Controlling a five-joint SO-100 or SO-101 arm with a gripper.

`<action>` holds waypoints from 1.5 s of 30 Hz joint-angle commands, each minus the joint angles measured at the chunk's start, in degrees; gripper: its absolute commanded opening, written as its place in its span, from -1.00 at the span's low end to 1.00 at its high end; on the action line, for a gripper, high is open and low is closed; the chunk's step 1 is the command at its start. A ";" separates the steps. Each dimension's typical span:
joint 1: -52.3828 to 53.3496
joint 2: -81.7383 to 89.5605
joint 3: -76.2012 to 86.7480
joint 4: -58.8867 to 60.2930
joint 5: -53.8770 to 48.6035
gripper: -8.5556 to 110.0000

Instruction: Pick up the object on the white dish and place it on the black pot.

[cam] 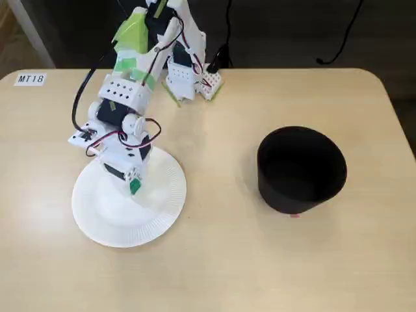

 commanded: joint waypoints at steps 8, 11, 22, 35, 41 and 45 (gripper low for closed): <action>-0.35 1.32 -4.92 1.05 0.88 -0.85; -0.62 3.60 -5.89 1.32 0.97 -0.85; -5.54 14.50 -14.77 2.55 1.67 -0.86; -24.87 29.71 -18.90 1.32 1.32 -0.86; -36.47 31.55 -18.28 -0.53 -0.62 -0.86; -42.28 30.67 -18.28 -1.58 -2.11 -0.86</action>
